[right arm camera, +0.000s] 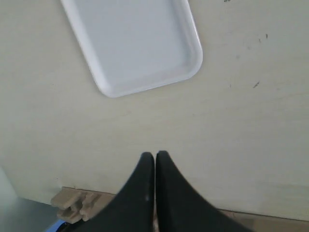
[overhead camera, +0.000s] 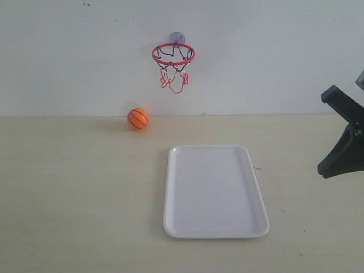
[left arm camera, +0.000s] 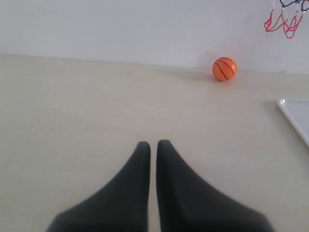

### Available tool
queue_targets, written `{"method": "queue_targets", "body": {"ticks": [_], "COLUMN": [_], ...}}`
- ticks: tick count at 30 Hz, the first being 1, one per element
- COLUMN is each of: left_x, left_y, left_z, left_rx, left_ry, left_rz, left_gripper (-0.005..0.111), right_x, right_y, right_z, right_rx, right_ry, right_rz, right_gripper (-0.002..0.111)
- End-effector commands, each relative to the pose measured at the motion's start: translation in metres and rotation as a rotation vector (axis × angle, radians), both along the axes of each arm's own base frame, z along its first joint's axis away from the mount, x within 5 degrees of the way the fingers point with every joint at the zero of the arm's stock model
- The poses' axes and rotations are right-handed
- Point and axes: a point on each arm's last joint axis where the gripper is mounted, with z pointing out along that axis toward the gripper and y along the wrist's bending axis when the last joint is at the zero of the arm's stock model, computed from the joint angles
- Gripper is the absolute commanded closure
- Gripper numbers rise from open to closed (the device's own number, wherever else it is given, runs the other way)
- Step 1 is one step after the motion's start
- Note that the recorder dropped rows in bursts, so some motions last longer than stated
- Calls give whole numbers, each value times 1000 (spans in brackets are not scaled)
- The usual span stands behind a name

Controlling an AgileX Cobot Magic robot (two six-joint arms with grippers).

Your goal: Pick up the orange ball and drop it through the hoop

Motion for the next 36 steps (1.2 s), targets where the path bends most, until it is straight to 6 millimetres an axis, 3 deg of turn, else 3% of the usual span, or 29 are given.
{"method": "queue_targets", "body": {"ticks": [1, 4, 9, 13, 18, 22, 27, 36], "left_x": [0, 0, 0, 0, 0, 0, 0, 0], "left_y": [0, 0, 0, 0, 0, 0, 0, 0], "left_z": [-1, -1, -1, -1, -1, -1, -1, -1], "left_rx": [-10, -10, -10, -10, -10, -10, -10, -10], "left_ry": [-6, -6, -6, -6, -6, -6, -6, -6], "left_rz": [4, 4, 4, 4, 4, 4, 4, 4], "left_gripper": [103, 103, 103, 103, 103, 103, 103, 103], "right_x": [-2, -5, -29, -72, -126, -159, -201, -227], "right_y": [0, -2, -8, -7, 6, 9, -4, -10], "right_z": [5, 19, 67, 95, 96, 80, 33, -45], "right_rx": [1, -29, -167, -297, -465, -528, -562, -555], "right_ry": [-30, -135, -574, -893, -1213, -1371, -1484, -1512], "right_rz": [-15, -46, -94, -74, 103, 137, -48, -138], "right_gripper": [109, 109, 109, 109, 109, 109, 109, 109]}}
